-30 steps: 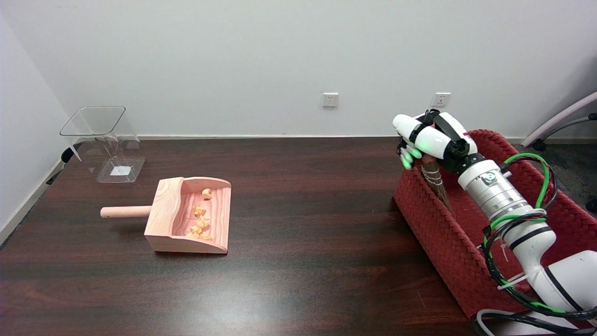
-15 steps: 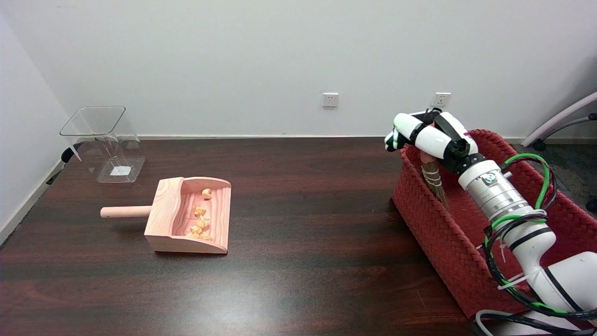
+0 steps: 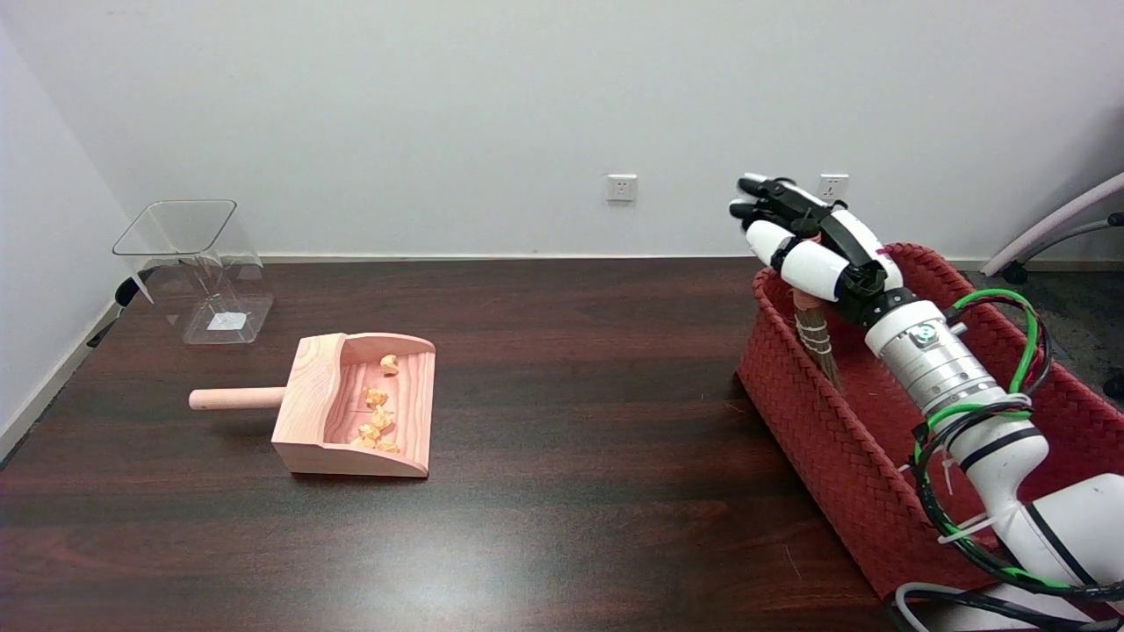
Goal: Place the broom into the brown storage basket.
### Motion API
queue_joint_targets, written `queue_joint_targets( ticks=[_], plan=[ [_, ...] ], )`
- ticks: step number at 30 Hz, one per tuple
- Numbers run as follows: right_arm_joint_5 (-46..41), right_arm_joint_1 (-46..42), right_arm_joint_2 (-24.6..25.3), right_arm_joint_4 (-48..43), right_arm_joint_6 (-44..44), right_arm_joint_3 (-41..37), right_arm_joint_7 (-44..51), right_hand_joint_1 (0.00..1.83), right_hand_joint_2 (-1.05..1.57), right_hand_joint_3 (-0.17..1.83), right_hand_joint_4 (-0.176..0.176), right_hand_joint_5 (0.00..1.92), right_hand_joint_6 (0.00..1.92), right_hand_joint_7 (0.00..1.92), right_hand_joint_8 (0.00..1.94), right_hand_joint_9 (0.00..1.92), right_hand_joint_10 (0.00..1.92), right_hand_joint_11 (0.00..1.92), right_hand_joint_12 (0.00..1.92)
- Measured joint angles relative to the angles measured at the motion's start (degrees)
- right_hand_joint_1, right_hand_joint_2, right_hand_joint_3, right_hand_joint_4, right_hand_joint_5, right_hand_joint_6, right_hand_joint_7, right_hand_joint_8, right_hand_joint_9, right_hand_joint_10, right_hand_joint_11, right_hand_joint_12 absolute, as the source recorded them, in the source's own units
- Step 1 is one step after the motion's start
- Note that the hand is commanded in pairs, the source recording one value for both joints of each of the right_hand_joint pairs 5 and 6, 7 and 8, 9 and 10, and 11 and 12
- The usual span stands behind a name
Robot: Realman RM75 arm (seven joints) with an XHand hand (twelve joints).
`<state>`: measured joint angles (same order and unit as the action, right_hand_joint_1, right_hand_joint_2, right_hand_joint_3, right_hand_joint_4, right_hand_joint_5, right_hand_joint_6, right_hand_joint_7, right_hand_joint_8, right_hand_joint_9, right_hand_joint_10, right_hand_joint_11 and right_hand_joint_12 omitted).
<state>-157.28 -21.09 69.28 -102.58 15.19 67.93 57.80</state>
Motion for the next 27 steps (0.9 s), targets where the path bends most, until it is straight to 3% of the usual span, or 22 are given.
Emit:
queue_joint_targets(
  ticks=[2, 5, 6, 12, 16, 27],
  plan=[
    [-0.03, 0.0, 0.01, -0.08, -0.06, -0.1, 0.01, 0.78, 1.35, 0.39, 0.0, 0.14, 0.14, 0.35, 0.35, 0.14, 0.14, 0.14, 0.14],
    [-0.09, -0.01, 0.01, -0.29, -0.28, -0.25, -0.05, 0.71, 1.34, -0.12, 0.0, 0.06, 0.06, 0.3, 0.3, 0.06, 0.06, 0.06, 0.06],
    [-0.1, -0.01, 0.02, -0.37, -0.3, -0.31, -0.16, 0.69, 1.35, -0.17, 0.0, 0.03, 0.03, 0.29, 0.29, 0.03, 0.03, 0.03, 0.03],
    [-0.22, -0.1, 0.05, -1.13, -0.57, -0.59, -1.32, 0.53, 1.38, -0.09, 0.0, 0.0, 0.0, 0.24, 0.24, 0.0, 0.0, 0.0, 0.0],
    [-0.34, -0.11, 0.06, -1.57, -0.73, -0.76, -1.85, 0.5, 1.38, 0.07, 0.0, 0.0, 0.0, 0.23, 0.23, 0.0, 0.0, 0.0, 0.0],
    [-0.34, -0.14, 0.15, -2.62, -0.88, -2.21, -3.23, 0.47, 1.42, 0.19, 0.0, 0.0, 0.0, 0.24, 0.24, 0.0, 0.0, 0.0, 0.0]
  ],
)
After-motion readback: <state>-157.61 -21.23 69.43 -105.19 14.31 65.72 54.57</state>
